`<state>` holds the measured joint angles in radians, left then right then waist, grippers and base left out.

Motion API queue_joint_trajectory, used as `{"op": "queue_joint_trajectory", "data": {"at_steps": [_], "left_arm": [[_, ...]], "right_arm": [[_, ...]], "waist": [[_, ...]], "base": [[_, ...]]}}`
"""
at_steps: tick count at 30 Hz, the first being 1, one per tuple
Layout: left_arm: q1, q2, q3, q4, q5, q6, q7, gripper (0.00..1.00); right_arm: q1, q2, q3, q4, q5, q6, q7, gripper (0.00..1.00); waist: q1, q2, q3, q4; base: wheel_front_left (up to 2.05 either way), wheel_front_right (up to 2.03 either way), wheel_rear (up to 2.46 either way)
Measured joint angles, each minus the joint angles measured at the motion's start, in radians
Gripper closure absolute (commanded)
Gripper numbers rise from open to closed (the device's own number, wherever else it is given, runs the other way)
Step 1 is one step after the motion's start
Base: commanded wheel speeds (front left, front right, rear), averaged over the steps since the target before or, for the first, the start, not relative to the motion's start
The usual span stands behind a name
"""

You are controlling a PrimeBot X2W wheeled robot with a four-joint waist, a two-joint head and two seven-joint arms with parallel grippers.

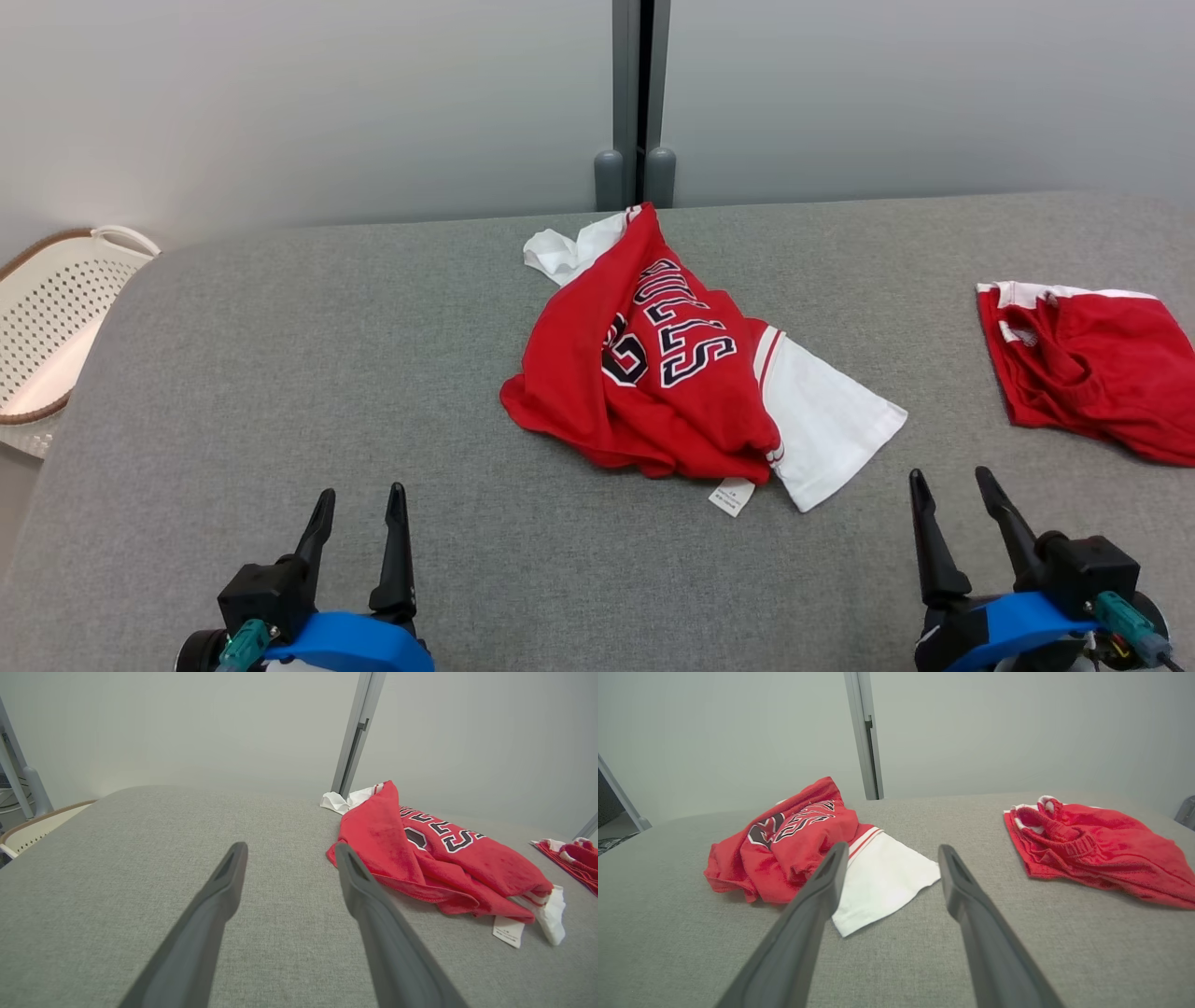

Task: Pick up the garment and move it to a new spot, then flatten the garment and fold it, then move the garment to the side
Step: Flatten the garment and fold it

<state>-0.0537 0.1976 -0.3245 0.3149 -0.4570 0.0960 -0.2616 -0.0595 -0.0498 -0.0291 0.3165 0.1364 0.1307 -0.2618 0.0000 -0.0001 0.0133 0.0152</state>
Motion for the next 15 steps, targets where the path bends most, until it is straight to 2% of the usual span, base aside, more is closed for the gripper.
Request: {"op": "queue_joint_trajectory", "data": {"at_steps": [4,9,15], "left_arm": [[-0.01,-0.007,0.001,-0.002,0.003,-0.007,0.0,0.0],[-0.036,-0.018,-0.003,-0.007,0.015,-0.015,0.0,0.0],[-0.075,-0.047,-0.004,-0.01,0.029,-0.027,0.0,0.0]], "right_arm": [[-0.048,0.0,-0.05,0.043,-0.04,0.0,0.01,0.0],[-0.174,0.0,-0.111,0.116,-0.132,0.0,0.085,0.0],[-0.336,-0.022,-0.171,0.293,-0.242,0.0,0.194,0.0]], "waist": [[0.0,0.0,0.021,0.014],[0.0001,0.0002,0.058,0.046],[0.0002,0.0003,0.121,0.12]], "base": [[0.0,0.0,0.0],[0.0,0.0,0.0],[0.0,0.0,0.0]]}}
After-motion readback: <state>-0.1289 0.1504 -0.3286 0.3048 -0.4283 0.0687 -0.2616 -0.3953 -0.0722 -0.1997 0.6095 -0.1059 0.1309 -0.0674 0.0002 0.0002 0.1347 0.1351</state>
